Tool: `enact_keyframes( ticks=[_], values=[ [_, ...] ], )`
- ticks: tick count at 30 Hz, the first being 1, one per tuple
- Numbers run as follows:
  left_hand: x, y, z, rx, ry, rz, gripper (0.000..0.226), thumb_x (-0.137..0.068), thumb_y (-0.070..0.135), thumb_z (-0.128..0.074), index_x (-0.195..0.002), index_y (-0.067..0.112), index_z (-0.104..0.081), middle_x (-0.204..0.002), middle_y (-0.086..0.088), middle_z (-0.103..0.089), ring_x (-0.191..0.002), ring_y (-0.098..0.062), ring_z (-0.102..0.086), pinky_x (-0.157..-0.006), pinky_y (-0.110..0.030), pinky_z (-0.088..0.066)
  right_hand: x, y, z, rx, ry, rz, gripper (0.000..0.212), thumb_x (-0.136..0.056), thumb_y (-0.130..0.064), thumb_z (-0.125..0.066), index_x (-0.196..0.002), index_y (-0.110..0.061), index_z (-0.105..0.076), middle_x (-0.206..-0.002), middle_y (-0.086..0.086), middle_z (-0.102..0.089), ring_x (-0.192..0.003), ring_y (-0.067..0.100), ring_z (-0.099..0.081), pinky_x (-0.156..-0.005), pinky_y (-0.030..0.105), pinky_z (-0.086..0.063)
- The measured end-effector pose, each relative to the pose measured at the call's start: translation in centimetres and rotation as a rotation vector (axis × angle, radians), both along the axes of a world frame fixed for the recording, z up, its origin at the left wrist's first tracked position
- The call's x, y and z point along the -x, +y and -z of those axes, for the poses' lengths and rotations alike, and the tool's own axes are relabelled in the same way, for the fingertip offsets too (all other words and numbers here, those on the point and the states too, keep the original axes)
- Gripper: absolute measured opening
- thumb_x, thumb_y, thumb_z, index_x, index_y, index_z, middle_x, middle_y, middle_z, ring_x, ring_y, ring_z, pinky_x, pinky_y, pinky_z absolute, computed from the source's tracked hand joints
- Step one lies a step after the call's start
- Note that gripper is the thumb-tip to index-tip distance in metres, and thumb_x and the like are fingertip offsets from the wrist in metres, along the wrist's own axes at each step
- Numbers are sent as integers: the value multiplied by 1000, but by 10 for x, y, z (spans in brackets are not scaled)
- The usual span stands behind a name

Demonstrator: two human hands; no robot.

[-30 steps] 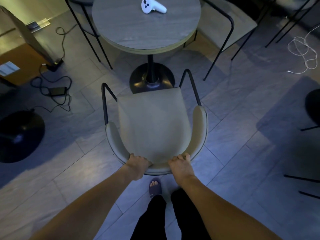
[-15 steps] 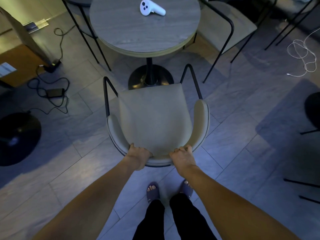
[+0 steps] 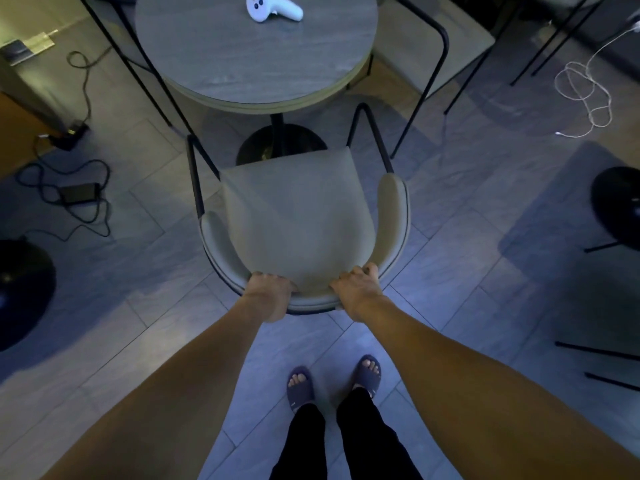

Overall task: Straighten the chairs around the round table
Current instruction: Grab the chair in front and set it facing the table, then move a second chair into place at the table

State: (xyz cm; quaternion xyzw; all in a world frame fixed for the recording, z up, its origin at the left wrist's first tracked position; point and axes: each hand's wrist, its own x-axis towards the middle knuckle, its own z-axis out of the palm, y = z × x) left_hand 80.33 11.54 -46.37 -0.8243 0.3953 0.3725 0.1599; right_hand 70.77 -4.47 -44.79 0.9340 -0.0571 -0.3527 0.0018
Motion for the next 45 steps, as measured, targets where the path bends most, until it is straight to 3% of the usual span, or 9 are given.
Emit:
enact_keyframes(
  ticks=[16,22,25,28,30,32,35,42,45],
  values=[
    [4,-3,-1,-45,-34,22,61,-82,6,-48,-133,40,-50,-126,4,-62,-116,-23,-57,-100,-40,-39,2,3,5,58,-17,-6,33,-90,-23,-65,-122,-30,-58,-113,0,-61,-111,26,-49,-100,47,-26],
    [13,-5,-6,-31,-72,-49,58,-84,10,-48,-132,41,-51,-125,7,-64,-117,-19,-57,-114,-44,-18,2,2,5,25,-20,-18,31,-91,-24,-64,-121,-30,-59,-113,0,-62,-111,26,-49,-101,48,-25],
    [5,-7,-24,-41,168,-102,48,-80,19,-54,-127,32,-55,-122,2,-62,-111,-22,-57,-102,-39,-34,1,-5,-8,-143,52,32,36,-89,-37,-64,-124,-30,-58,-119,0,-61,-117,25,-47,-105,46,-23],
    [1,-18,-57,195,584,-485,29,-72,27,-59,-98,15,-62,-98,-4,-60,-92,-23,-53,-75,-33,-37,1,-13,-39,-476,43,298,40,-87,-39,-69,-123,-23,-63,-119,4,-65,-115,24,-56,-102,38,-39],
    [2,-26,-86,411,626,-674,34,-82,28,-63,-112,13,-63,-107,-1,-60,-103,-20,-54,-83,-29,-39,1,-21,-69,-585,-51,419,34,-88,-35,-69,-117,-18,-66,-118,7,-67,-112,25,-61,-88,27,-48],
    [2,-36,-120,516,550,-681,52,-89,37,-63,-135,16,-51,-133,-2,-54,-124,-17,-48,-100,-27,-37,0,-34,-103,-582,-153,429,28,-90,-28,-66,-116,-16,-67,-118,9,-67,-113,26,-61,-79,21,-41],
    [-5,-56,-189,601,365,-512,75,-82,64,-59,-144,26,-41,-149,5,-41,-135,-16,-40,-101,-26,-34,-9,-59,-173,-537,-291,416,35,-93,-26,-62,-127,-15,-62,-130,9,-63,-122,26,-56,-91,26,-42],
    [-20,-88,-376,978,-52,-190,65,-81,66,-57,-130,23,-55,-133,2,-58,-123,-17,-53,-101,-38,-43,-8,-104,-366,-349,-701,306,29,-95,-33,-61,-118,-17,-66,-115,5,-69,-110,22,-60,-76,20,-36],
    [-17,-94,-430,1060,-169,-96,62,-81,67,-54,-127,25,-56,-131,3,-59,-122,-17,-52,-100,-38,-44,8,-117,-428,-277,-779,280,30,-95,-39,-59,-119,-20,-66,-109,3,-71,-105,20,-63,-84,27,-46]
  ],
)
